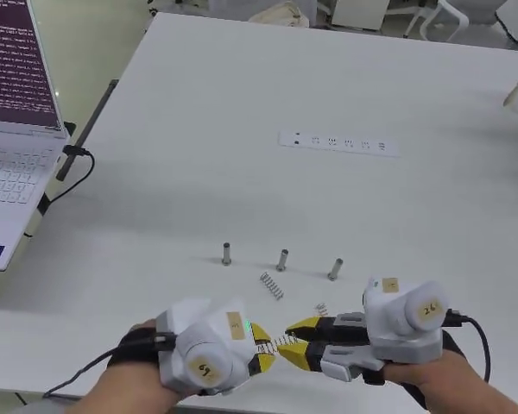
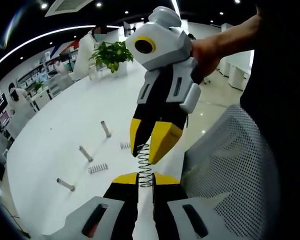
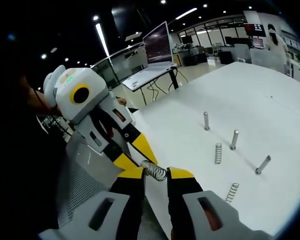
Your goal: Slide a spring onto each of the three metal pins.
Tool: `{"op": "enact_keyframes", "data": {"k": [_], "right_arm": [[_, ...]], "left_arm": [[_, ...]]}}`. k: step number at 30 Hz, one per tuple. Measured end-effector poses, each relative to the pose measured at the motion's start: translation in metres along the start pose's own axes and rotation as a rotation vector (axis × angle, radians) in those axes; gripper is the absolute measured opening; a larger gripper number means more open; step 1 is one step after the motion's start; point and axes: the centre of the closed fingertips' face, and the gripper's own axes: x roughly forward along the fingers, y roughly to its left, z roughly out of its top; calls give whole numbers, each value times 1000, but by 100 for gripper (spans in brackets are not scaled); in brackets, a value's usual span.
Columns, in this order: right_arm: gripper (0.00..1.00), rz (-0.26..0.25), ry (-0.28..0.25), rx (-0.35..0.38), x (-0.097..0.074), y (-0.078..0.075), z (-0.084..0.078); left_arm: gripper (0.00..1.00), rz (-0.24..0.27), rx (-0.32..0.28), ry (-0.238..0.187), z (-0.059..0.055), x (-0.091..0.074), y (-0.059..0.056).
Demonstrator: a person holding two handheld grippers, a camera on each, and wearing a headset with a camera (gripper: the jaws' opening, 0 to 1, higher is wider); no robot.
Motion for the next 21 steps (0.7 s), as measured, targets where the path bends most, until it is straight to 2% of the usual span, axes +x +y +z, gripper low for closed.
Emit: {"op": "enact_keyframes", "data": {"k": [13, 19, 21], "right_arm": [[10, 10, 7, 11, -3, 1, 1], [8, 9, 20, -10, -6, 3, 3], [8, -7, 35, -35, -8, 1, 3]], "left_arm": [[2, -7, 54, 14, 2, 7, 0], [2, -14, 60, -1, 5, 12, 1], [2, -13, 63, -9, 7, 15, 1]]}}
